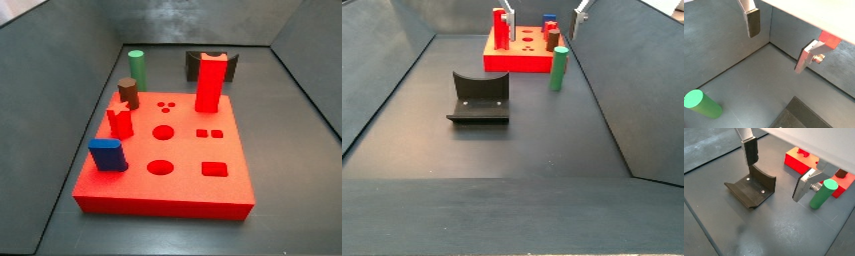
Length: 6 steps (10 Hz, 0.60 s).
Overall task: Pick up the round object. Move up. Move to above the board. Insert the round object.
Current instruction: Pick up the round object.
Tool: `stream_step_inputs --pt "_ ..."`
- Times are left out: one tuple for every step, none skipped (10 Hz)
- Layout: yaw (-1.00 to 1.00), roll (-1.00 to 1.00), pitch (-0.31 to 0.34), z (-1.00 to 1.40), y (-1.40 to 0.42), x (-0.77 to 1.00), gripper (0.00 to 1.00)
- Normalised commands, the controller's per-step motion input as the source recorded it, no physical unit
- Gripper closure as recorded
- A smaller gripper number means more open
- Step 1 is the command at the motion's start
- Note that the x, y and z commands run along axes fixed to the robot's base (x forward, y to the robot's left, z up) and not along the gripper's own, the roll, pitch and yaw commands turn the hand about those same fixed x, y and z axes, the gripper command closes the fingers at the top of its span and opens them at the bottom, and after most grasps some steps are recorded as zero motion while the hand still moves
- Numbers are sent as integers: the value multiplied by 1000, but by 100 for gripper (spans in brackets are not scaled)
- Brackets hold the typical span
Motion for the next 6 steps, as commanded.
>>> stream_step_inputs --pt "0 -19 -13 -31 -9 0 0" --pt "323 0 -100 -314 -689 -351 0" --pt "197 47 -21 -291 -949 -360 0" --pt "206 57 -21 -314 -951 -346 0" --pt "234 71 -9 -374 -934 -314 0" --pt "260 59 0 -380 -883 -323 0"
